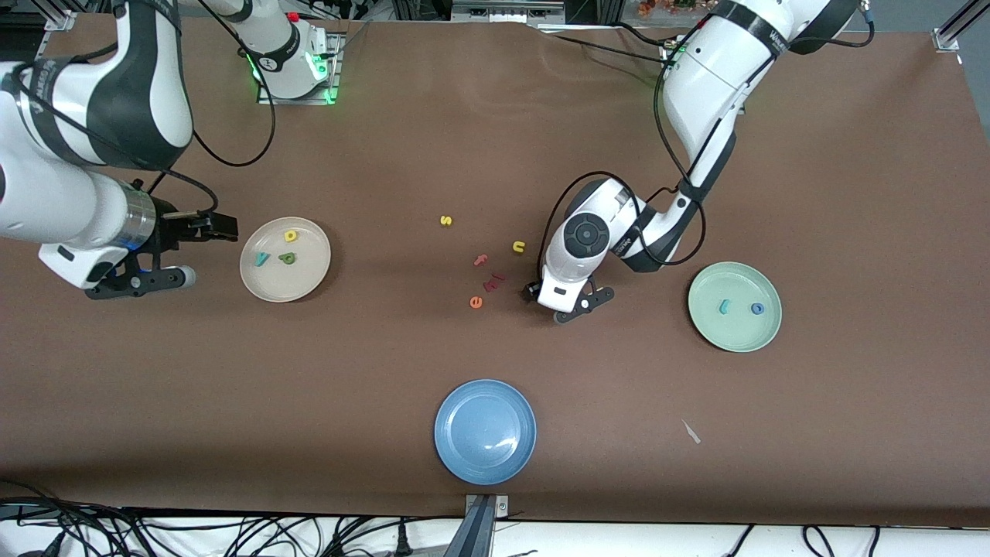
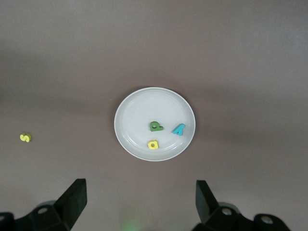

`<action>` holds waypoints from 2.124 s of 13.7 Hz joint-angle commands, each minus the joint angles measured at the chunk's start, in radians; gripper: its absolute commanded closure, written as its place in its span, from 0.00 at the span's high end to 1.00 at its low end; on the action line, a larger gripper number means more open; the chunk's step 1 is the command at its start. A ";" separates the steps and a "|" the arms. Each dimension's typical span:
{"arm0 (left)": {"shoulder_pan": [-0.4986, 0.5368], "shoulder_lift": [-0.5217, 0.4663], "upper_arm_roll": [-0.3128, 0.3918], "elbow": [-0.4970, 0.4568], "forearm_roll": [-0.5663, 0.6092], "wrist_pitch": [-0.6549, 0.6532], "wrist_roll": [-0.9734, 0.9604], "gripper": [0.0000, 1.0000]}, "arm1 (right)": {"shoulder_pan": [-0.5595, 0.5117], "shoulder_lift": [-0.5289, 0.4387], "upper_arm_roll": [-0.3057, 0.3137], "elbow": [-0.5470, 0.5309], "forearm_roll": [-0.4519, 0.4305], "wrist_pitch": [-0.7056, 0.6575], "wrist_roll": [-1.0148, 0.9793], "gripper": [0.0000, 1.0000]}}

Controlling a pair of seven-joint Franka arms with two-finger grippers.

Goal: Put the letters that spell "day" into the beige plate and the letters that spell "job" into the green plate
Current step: 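Grasp the pink a with the left gripper while the right gripper returns to rest, then carry the pink a to the green plate with the left gripper and release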

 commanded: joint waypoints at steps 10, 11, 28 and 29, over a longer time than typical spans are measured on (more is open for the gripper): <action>-0.016 0.025 0.010 0.050 0.015 -0.006 -0.028 0.75 | -0.492 -0.291 0.620 -0.344 -0.220 0.261 0.227 1.00; -0.016 0.025 0.010 0.050 0.015 -0.006 -0.028 0.75 | -0.552 -0.336 0.660 -0.408 -0.220 0.330 0.215 1.00; -0.016 0.029 0.010 0.050 0.018 -0.008 -0.028 0.59 | -0.663 -0.399 0.715 -0.300 -0.204 0.261 0.178 1.00; -0.016 0.029 0.010 0.050 0.018 -0.008 -0.027 0.53 | -0.663 -0.398 0.715 -0.299 -0.204 0.256 0.184 1.00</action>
